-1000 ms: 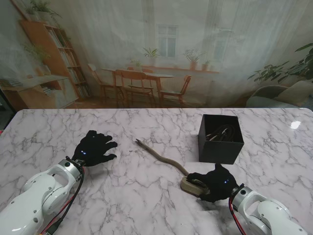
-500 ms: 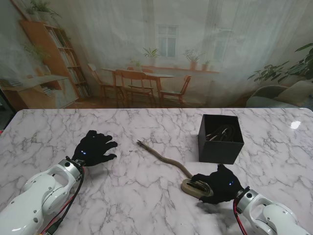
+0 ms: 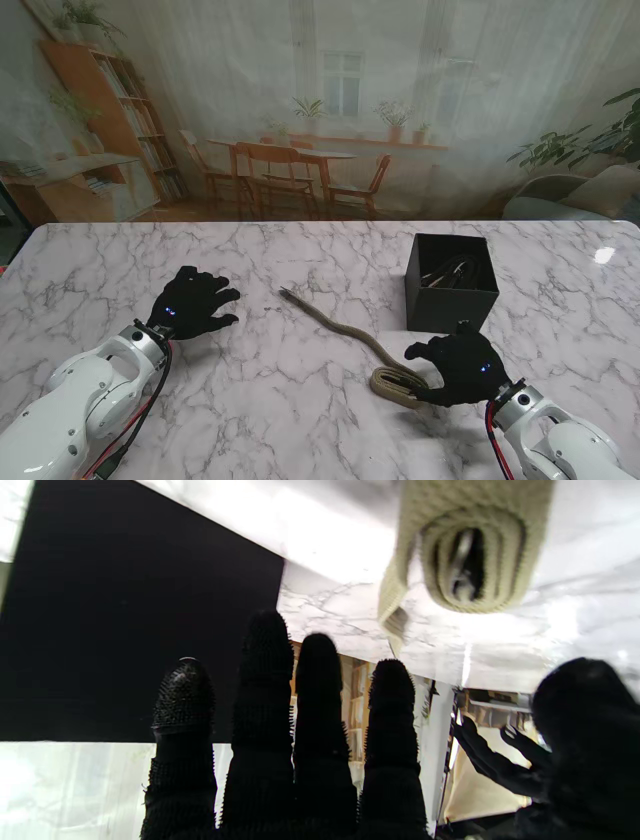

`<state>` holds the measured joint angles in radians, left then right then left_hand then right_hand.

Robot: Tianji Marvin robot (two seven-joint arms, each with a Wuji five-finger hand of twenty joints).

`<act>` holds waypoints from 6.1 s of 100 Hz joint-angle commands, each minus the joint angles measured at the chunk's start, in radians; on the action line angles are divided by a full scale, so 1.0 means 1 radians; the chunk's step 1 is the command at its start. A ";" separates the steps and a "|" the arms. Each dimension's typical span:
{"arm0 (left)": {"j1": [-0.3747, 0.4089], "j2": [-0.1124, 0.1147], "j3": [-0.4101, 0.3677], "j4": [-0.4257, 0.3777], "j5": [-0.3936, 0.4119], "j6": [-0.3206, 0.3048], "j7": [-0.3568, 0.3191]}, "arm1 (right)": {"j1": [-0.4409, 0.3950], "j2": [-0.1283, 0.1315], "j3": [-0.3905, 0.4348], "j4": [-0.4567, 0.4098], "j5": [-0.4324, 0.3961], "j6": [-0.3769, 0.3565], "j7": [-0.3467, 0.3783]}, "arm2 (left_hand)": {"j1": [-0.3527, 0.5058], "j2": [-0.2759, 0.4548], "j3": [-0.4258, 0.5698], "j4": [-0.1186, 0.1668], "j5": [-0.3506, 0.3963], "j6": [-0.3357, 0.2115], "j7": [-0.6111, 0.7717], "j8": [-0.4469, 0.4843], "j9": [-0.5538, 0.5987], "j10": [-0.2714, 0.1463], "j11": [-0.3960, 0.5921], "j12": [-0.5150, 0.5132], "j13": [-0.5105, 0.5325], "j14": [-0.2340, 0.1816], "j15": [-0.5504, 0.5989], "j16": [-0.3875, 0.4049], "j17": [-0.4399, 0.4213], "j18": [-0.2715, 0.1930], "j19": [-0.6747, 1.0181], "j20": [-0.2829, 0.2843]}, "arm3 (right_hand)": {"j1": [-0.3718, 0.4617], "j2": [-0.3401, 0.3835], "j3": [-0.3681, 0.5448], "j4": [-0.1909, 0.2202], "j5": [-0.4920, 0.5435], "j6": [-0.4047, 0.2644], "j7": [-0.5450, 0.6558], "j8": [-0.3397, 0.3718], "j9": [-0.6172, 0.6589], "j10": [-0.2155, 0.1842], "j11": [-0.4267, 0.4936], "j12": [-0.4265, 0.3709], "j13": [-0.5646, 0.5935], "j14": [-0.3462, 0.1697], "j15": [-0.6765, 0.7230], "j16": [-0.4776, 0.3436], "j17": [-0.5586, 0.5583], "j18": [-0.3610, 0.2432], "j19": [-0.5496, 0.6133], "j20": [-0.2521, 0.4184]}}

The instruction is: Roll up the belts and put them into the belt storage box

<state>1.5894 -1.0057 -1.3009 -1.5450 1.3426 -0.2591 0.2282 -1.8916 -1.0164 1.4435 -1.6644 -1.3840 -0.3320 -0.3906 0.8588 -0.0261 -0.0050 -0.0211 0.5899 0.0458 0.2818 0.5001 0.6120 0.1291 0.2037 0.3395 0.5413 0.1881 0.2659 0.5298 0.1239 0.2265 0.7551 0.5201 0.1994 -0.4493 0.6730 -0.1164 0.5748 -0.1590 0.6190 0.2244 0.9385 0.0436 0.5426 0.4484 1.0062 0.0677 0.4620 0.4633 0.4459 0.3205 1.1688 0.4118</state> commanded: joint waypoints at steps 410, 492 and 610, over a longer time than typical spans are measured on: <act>-0.006 -0.003 0.007 0.009 -0.007 0.009 -0.020 | 0.048 0.029 -0.128 -0.084 -0.040 -0.024 0.412 | 0.009 0.054 -0.023 0.003 -0.005 0.028 0.006 -0.010 0.015 0.003 0.022 0.010 0.008 0.014 0.026 0.007 -0.007 0.033 0.002 0.013 | 0.154 -0.073 0.260 -0.023 0.034 -0.299 0.032 0.028 -0.342 0.071 0.031 0.031 -0.323 0.011 0.159 0.081 -0.160 -0.035 -0.026 0.143; -0.009 -0.002 0.010 0.014 -0.002 0.011 -0.012 | -0.034 -0.001 -0.089 -0.119 0.000 0.127 0.211 | 0.008 0.054 -0.023 0.003 -0.002 0.030 0.010 -0.010 0.015 0.002 0.021 0.010 0.008 0.014 0.026 0.007 -0.007 0.033 0.003 0.013 | -0.073 0.048 -0.015 0.008 -0.039 0.246 -0.153 0.062 -0.344 0.094 0.001 -0.052 -0.329 0.033 0.036 -0.013 -0.167 -0.025 -0.051 0.104; -0.024 -0.001 0.031 0.019 -0.012 0.007 -0.043 | 0.043 -0.022 -0.287 -0.017 0.013 0.617 0.253 | -0.003 0.054 -0.025 0.002 -0.013 0.026 -0.001 -0.013 -0.076 0.018 -0.015 -0.005 -0.036 0.014 0.006 -0.001 -0.017 0.026 -0.006 0.011 | 0.349 -0.113 0.233 -0.130 0.012 -0.174 0.443 0.258 -0.266 0.058 0.139 0.053 -0.290 0.035 0.146 0.036 -0.171 -0.014 -0.005 0.116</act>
<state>1.5756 -1.0051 -1.2842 -1.5288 1.3369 -0.2512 0.2155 -1.8514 -1.0396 1.1508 -1.6918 -1.3764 0.2861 -0.1257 0.8588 -0.0108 -0.0050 -0.0211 0.5899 0.0471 0.2829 0.4984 0.5889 0.1291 0.2174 0.3402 0.5370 0.1885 0.2675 0.5304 0.1240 0.2267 0.7551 0.5200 0.5193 -0.6165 0.7626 -0.2696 0.5337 -0.1016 0.8884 0.4620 0.6502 0.1181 0.6536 0.4867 0.6992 0.1152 0.5707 0.4806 0.2752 0.2975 1.1471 0.5129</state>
